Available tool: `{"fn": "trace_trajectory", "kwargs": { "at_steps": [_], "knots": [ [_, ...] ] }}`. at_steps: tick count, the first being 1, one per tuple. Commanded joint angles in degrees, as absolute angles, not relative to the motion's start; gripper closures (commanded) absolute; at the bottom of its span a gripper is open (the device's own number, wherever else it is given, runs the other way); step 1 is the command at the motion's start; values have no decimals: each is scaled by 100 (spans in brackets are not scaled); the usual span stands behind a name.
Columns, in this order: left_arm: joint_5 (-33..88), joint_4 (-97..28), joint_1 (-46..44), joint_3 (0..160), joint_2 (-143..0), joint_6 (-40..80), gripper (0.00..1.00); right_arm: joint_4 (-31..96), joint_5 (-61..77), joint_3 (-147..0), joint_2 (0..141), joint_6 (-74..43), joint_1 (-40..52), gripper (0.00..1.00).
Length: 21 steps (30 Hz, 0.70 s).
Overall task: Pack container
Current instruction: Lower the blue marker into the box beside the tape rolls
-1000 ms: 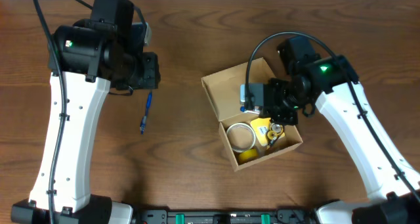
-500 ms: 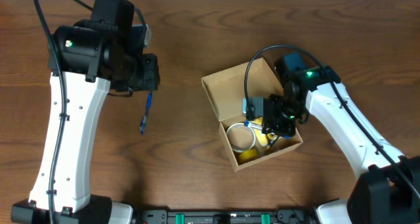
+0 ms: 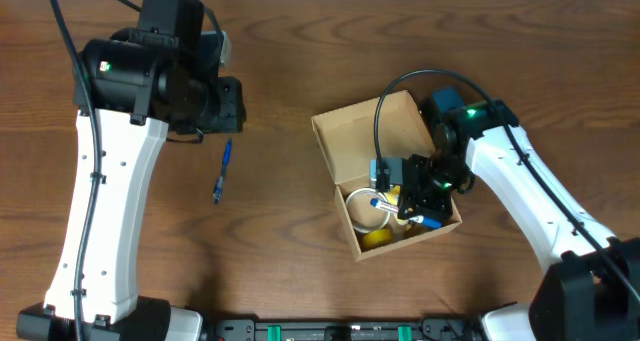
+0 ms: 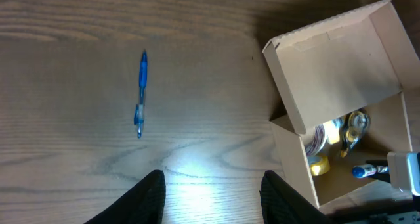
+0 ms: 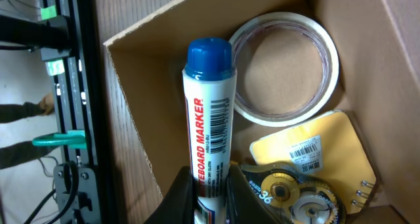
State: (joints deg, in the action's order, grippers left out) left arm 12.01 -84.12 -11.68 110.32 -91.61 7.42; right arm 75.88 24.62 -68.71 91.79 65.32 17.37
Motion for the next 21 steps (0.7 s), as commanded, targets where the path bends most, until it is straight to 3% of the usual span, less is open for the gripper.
{"fn": "trace_trajectory", "kwargs": {
  "at_steps": [1, 18, 19, 21],
  "knots": [
    [1164, -8418, -1168, 11037, -9096, 683, 52, 7607, 2659, -6845, 9177, 6628, 1750, 97],
    [1162, -8451, -1168, 11037, -9096, 681, 51, 6893, 3000, -6114, 9177, 6628, 1883, 95],
    [1162, -8451, -1168, 11037, -9096, 681, 51, 6897, 3000, -6114, 9177, 6626, 1883, 90],
    [1162, -8451, -1168, 11037, -9096, 681, 51, 6895, 3006, -6114, 9177, 6626, 1885, 71]
  ]
}}
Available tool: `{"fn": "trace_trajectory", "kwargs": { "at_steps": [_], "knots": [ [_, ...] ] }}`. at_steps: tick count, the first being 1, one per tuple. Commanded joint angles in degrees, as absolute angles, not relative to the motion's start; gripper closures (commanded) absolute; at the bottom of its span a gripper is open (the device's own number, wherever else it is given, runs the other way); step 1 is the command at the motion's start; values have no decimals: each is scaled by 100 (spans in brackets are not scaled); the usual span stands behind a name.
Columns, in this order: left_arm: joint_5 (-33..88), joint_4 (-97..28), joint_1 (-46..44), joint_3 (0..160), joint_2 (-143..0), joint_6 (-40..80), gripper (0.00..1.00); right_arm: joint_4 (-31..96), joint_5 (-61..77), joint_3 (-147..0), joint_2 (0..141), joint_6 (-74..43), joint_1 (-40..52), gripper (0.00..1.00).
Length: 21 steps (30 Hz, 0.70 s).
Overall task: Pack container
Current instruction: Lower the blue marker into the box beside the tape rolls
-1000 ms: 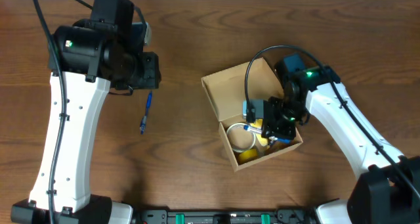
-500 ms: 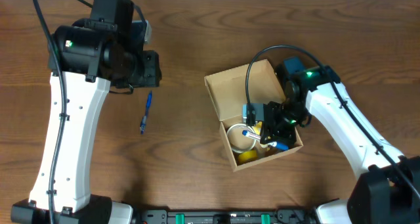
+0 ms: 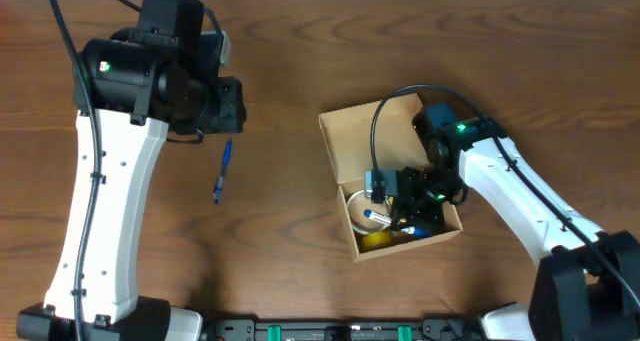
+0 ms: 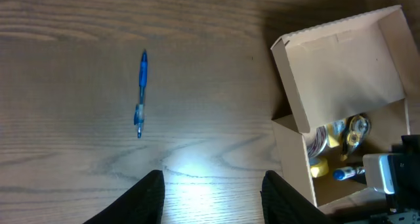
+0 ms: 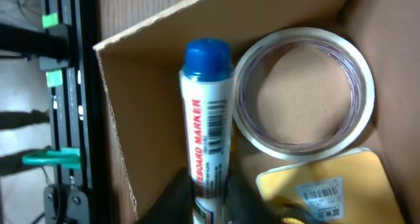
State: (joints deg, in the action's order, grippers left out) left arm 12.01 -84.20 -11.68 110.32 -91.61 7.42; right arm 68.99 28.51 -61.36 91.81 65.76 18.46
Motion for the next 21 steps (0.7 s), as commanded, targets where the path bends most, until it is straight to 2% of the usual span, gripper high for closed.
{"fn": "trace_trajectory", "kwargs": {
  "at_steps": [1, 6, 9, 12, 13, 16, 17, 19, 20, 21],
  "knots": [
    [1160, -8455, -1168, 11037, -9096, 681, 51, 6893, 3004, -6114, 9177, 6624, 1883, 64],
    [1160, -8460, -1168, 11037, -9096, 681, 51, 6755, 2998, -6114, 9177, 6514, 1883, 57],
    [1160, -8466, -1168, 11037, -9096, 681, 51, 6510, 2832, -6117, 9177, 6246, 1883, 46],
    [1160, -8482, -1168, 11037, -9096, 681, 51, 6176, 2558, -6117, 9177, 5708, 1883, 44],
    [1162, -8486, -1168, 11037, -9096, 681, 51, 6066, 2502, -6117, 9177, 5546, 1883, 48],
    [1162, -8506, -1168, 11037, -9096, 681, 51, 5780, 2460, -6114, 9177, 5000, 1883, 85],
    [1160, -8508, -1168, 11037, -9096, 681, 51, 5723, 2460, -6114, 9177, 4821, 1883, 84],
    [1162, -8506, -1168, 11037, -9096, 683, 51, 5649, 2486, -6114, 9177, 4405, 1885, 68],
    [1162, -8503, -1168, 11037, -9096, 683, 51, 5634, 2526, -6114, 9177, 4241, 1890, 64],
    [1162, -8501, -1168, 11037, -9096, 683, 51, 5631, 2565, -6114, 9177, 4178, 1916, 65]
  ]
}}
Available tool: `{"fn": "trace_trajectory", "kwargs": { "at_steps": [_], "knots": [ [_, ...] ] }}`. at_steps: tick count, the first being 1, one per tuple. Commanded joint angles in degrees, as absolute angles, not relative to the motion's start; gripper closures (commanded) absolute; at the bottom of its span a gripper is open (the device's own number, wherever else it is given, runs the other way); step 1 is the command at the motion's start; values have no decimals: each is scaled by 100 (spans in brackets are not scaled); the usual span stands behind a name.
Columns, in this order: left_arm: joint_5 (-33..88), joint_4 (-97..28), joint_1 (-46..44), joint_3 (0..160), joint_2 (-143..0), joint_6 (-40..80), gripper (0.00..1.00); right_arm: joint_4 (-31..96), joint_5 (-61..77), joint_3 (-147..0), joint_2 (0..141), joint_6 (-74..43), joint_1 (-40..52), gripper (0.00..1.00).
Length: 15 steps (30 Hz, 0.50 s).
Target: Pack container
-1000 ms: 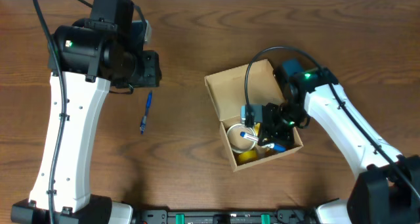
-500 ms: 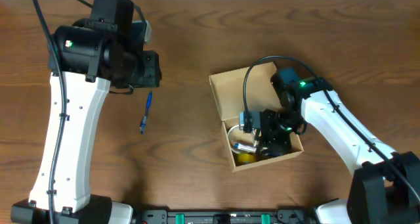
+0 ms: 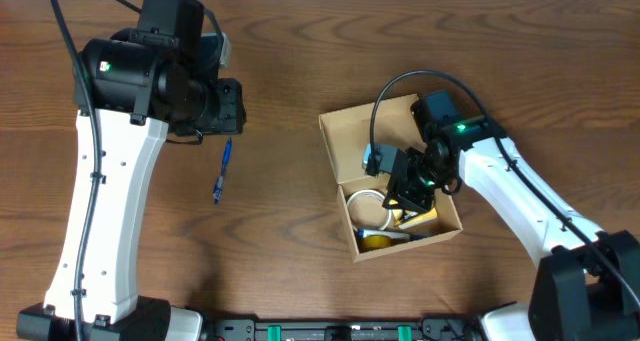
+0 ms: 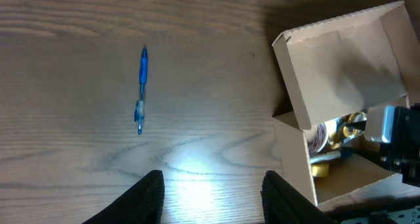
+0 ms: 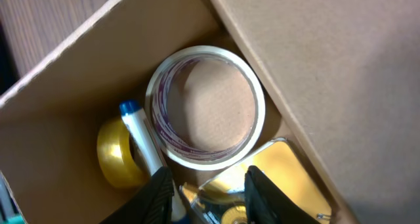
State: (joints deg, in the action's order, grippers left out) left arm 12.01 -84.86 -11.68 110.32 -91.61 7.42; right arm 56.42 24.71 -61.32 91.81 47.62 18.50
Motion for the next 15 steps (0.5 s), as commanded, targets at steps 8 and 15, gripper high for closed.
{"fn": "trace_trajectory", "kwargs": {
  "at_steps": [8, 15],
  "knots": [
    [1162, -8482, -1168, 11037, -9096, 683, 51, 5610, 2517, -6114, 9177, 4180, 2574, 97],
    [1162, -8532, -1168, 11037, -9096, 683, 51, 5216, 2141, -6114, 9179, 3920, 3052, 98]
  ]
}}
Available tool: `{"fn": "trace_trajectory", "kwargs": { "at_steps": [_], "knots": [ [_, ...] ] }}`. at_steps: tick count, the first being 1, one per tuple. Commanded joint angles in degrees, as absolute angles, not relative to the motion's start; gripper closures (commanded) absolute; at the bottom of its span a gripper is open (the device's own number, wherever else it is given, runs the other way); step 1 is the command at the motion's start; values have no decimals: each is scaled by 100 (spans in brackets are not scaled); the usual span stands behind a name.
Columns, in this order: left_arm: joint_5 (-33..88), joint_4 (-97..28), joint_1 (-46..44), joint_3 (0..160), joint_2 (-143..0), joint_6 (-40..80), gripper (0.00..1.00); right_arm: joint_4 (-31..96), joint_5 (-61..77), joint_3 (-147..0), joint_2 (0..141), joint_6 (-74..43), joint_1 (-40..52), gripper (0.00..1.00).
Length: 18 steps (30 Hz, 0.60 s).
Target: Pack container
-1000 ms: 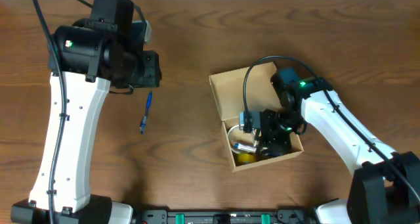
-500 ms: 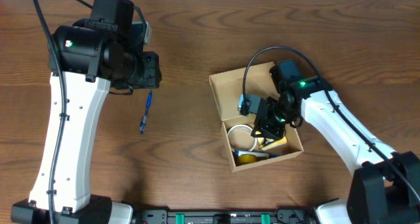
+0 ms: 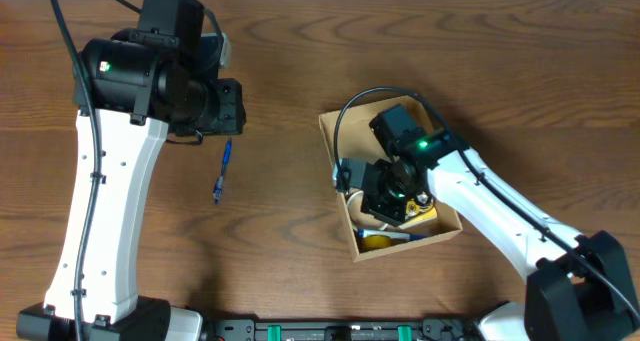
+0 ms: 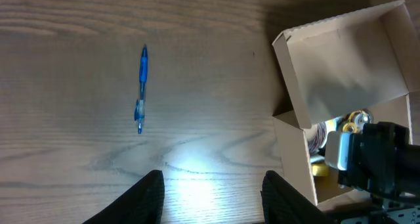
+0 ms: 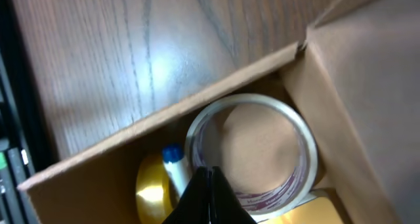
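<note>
An open cardboard box sits right of the table's middle. Inside lie a clear tape roll, a yellow roll and a white marker with a blue cap. My right gripper hangs over the box's left part, shut with nothing between its fingers. A blue pen lies on the wood to the left, also in the left wrist view. My left gripper is open high above the table, near the pen.
The box's raised flap stands at its far side. A yellow flat item lies in the box under the tape roll. The table is dark wood; its front edge carries a black rail.
My right gripper was open above the box's contents and is now shut and empty, shifted toward the box's left wall. The marker still lies in the box. Left arm and pen are unchanged.
My right gripper first held the whiteboard marker over the box, then deeper inside beside the tape roll, with the box slightly shifted. Later the marker lay by the yellow roll and the gripper was open. Now the gripper is shut and empty. The pen stayed put.
</note>
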State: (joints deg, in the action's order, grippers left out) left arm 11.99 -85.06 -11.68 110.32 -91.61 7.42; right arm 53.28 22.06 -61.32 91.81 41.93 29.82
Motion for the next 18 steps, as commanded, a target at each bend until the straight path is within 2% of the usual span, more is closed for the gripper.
{"fn": "trace_trajectory", "kwargs": {
  "at_steps": [1, 13, 18],
  "knots": [
    [1162, -8530, -1168, 11037, -9096, 683, 51, 5140, 2141, -6114, 9179, 3826, 3076, 98],
    [1140, -8527, -1168, 11037, -9096, 681, 51, 4399, 2139, -6099, 9701, 3365, 3398, 99],
    [764, -8525, -1153, 11037, -9096, 690, 51, 4038, 2134, -6099, 10014, 3339, 3483, 99]
  ]
}}
